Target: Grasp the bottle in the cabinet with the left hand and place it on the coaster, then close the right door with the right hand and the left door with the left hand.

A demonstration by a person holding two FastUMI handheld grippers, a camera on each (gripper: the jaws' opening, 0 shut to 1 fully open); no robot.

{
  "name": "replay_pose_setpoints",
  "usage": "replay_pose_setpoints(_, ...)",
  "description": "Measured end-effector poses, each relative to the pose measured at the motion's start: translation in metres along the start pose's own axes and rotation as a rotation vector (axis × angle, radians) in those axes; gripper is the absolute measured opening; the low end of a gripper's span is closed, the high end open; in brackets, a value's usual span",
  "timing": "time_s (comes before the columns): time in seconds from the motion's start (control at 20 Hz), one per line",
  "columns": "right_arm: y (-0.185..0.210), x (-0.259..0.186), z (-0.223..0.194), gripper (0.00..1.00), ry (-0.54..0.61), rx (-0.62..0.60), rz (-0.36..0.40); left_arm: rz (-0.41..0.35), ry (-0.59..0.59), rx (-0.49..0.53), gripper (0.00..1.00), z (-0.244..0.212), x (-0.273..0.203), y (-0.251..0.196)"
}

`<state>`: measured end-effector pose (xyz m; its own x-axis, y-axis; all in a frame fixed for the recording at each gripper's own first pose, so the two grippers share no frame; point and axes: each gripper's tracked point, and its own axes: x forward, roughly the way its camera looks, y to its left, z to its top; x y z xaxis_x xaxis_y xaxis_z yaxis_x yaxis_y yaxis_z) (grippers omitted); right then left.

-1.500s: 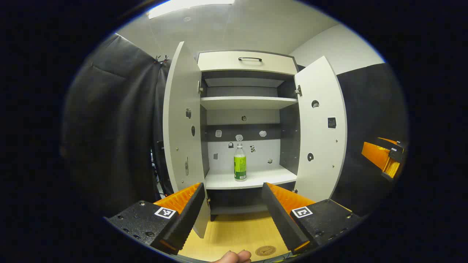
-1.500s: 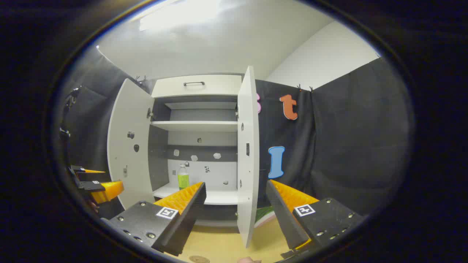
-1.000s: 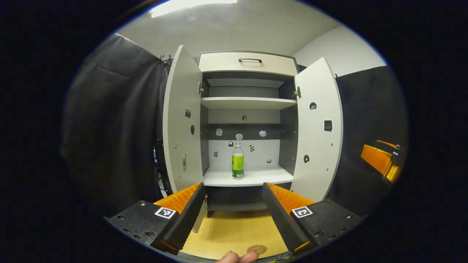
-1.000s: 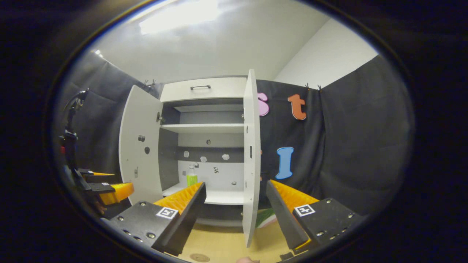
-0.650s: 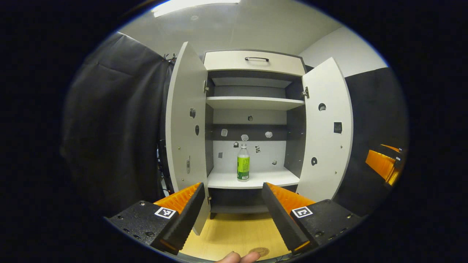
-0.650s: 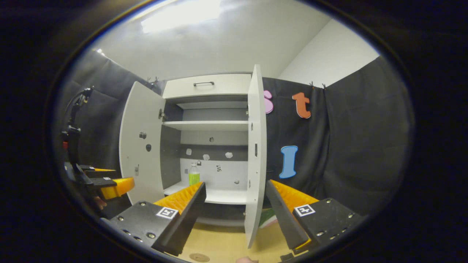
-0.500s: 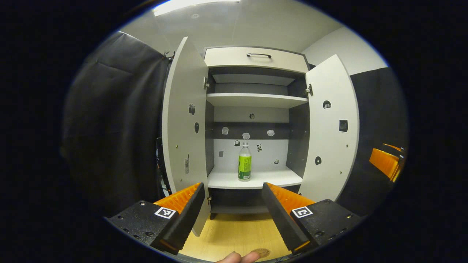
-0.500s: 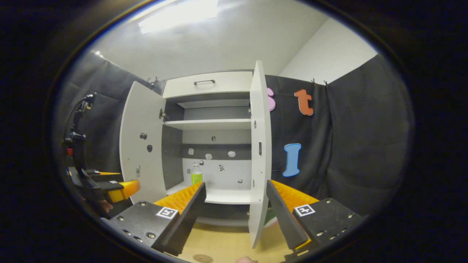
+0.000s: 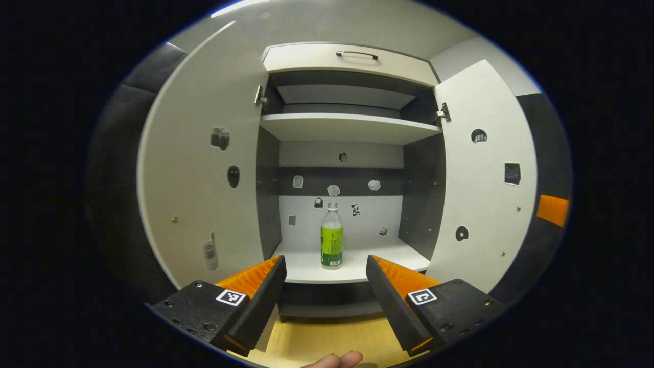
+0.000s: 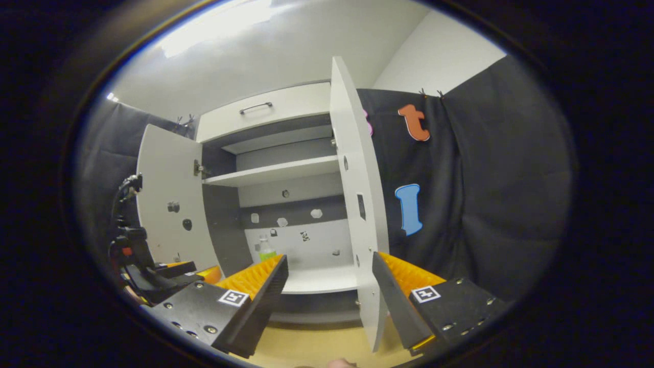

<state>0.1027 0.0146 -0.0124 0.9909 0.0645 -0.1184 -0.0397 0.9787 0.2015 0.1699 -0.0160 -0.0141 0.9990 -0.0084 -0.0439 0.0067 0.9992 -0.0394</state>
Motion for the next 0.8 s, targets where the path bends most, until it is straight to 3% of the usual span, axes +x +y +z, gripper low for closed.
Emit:
replay_pose_setpoints(0.05,-0.002,0.005,-0.003,0.96,0.007,0.008,-0.011,-0.003,0.005,0.001,0.99,-0.002,0.017,-0.001)
replay_pose_setpoints(0.1,-0.001,0.009,-0.005,1.0,0.008,0.002,-0.017,-0.007,0.012,0.0,0.99,-0.006,0.035,-0.002)
replay_pose_setpoints(0.2,0.003,0.012,-0.005,0.96,-0.013,-0.043,-0.014,-0.017,0.026,-0.006,0.99,-0.016,0.07,-0.002)
replay_pose_setpoints(0.3,0.007,0.012,-0.002,0.99,-0.043,-0.076,-0.01,-0.03,0.039,-0.013,0.99,-0.028,0.106,-0.004)
replay_pose_setpoints(0.5,0.018,0.009,0.0,1.0,-0.061,-0.055,0.013,-0.055,0.055,-0.021,1.0,-0.049,0.168,-0.006)
replay_pose_setpoints(0.8,0.013,0.008,0.01,1.0,-0.12,-0.082,0.004,-0.049,0.028,0.008,0.99,-0.063,0.227,-0.003)
